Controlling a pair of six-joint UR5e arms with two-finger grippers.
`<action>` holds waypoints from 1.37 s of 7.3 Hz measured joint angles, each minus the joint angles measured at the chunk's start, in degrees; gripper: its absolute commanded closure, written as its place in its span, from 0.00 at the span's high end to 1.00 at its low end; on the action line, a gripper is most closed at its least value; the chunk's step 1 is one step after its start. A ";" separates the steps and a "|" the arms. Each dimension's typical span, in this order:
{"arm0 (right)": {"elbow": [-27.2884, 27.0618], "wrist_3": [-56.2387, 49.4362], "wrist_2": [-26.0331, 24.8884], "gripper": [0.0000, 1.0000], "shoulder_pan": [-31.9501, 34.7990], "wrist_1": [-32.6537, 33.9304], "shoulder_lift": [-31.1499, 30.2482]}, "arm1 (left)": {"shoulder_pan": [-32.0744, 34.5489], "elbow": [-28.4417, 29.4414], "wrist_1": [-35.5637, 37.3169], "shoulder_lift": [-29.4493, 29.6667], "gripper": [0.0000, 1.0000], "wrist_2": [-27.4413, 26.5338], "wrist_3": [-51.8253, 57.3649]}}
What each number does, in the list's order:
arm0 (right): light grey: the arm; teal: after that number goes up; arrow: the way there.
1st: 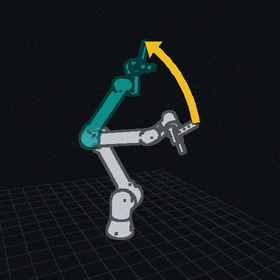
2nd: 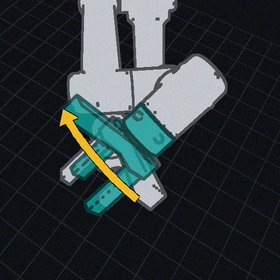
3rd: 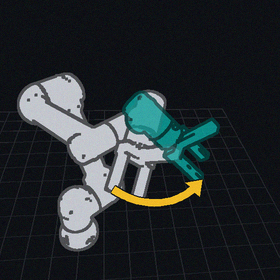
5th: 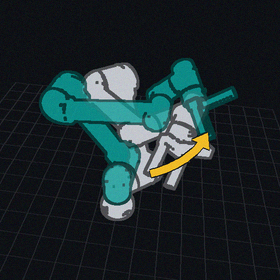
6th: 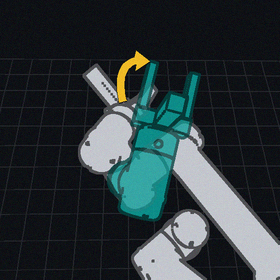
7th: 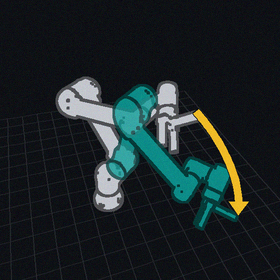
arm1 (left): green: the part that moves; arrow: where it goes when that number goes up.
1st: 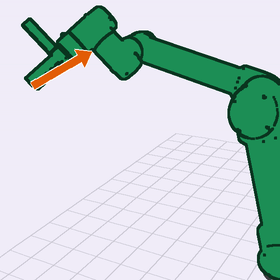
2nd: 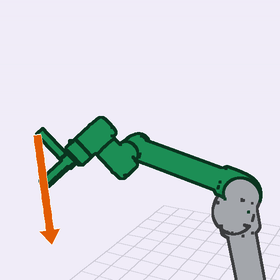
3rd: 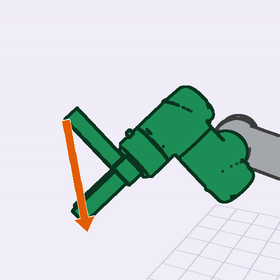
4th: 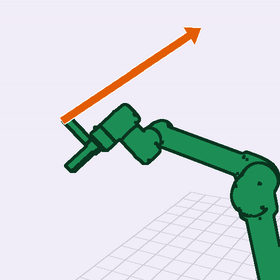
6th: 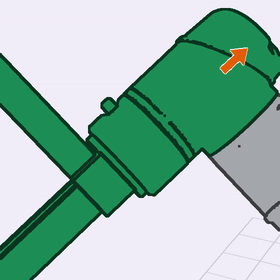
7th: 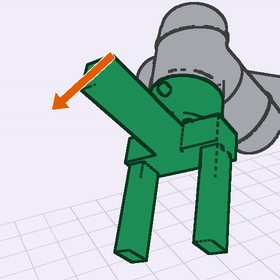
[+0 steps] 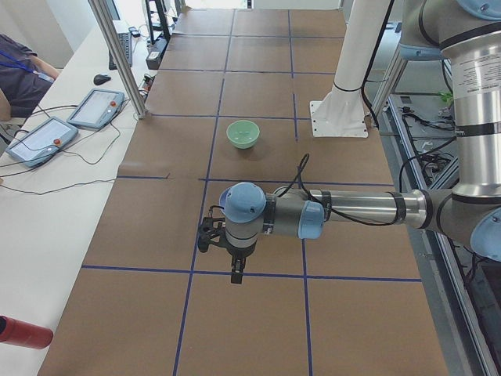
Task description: Stack blue bowl on green bowl
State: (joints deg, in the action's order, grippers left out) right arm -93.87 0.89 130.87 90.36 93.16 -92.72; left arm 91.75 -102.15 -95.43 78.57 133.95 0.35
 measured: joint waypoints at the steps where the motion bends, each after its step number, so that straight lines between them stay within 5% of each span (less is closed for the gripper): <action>1: 0.00 -0.01 0.00 1.00 -0.01 0.00 0.00 | -0.03 0.00 -0.01 0.08 1.00 0.02 -0.02; 7: 0.00 0.01 0.00 1.00 0.02 0.00 0.01 | -4.86 0.77 -2.67 4.02 1.00 -0.33 -0.74; 10: 0.00 0.02 0.00 1.00 0.01 0.00 0.01 | -15.84 1.46 -15.02 4.23 1.00 -0.72 -20.28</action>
State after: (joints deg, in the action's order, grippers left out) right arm -93.87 0.91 130.87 90.37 93.17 -92.71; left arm 75.92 -100.69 -110.46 82.80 133.22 -19.93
